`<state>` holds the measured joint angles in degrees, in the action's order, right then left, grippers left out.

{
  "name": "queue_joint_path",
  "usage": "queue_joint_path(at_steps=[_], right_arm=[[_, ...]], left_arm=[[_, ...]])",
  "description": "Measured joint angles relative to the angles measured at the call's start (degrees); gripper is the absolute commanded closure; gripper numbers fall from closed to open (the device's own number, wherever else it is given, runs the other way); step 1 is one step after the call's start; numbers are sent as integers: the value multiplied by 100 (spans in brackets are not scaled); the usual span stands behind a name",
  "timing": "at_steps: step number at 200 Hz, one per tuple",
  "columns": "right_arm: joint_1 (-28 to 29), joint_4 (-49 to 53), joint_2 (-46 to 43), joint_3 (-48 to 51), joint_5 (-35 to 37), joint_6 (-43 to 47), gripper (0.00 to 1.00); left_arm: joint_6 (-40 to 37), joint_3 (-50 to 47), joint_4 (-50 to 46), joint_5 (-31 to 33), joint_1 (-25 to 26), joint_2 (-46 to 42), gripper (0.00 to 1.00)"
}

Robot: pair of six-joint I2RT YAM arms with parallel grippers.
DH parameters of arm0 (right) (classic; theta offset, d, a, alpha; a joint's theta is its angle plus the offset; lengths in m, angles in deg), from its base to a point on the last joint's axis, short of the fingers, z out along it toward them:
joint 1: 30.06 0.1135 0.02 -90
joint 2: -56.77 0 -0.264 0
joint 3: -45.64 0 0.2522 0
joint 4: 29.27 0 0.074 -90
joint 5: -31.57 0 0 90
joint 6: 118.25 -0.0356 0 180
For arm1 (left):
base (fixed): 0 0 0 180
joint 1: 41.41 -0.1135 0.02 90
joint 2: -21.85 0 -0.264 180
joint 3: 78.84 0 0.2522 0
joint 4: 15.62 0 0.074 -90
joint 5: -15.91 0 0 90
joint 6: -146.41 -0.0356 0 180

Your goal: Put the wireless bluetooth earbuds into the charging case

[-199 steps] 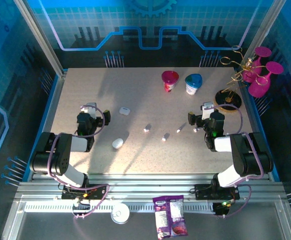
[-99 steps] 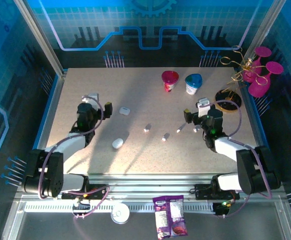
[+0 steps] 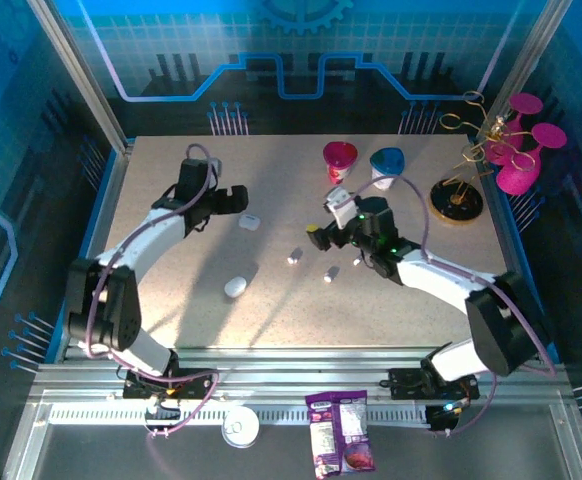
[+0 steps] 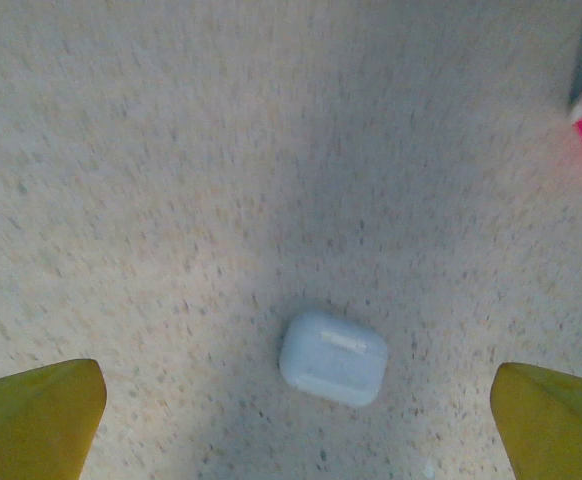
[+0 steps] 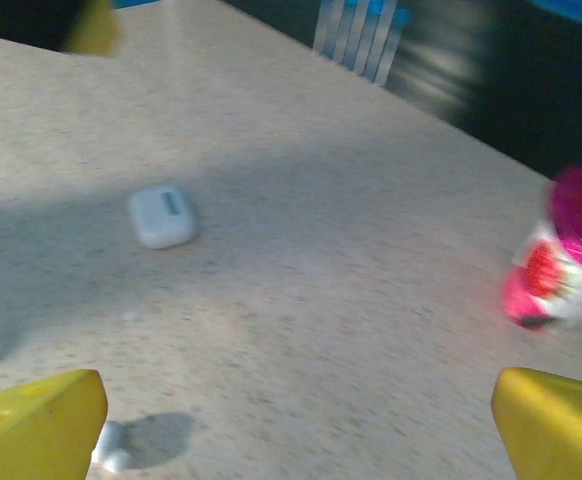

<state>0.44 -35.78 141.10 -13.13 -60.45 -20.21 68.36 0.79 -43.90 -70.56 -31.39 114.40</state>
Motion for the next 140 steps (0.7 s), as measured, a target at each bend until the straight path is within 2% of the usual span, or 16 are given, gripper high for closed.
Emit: queue_joint_path(at_steps=[25,63,94,140], right_arm=[[293,33,348,-170,-155,20,0],[424,79,483,-184,-234,-4,0],[448,76,483,-181,-291,-92,0],[448,70,490,-138,-299,-247,0]], left_arm=[[229,732,-846,-153,31,874,1],[256,1578,-1764,-164,306,1856,1],[96,2151,-2162,-59,544,2374,1],[-238,2693,-2509,160,568,2885,8]])
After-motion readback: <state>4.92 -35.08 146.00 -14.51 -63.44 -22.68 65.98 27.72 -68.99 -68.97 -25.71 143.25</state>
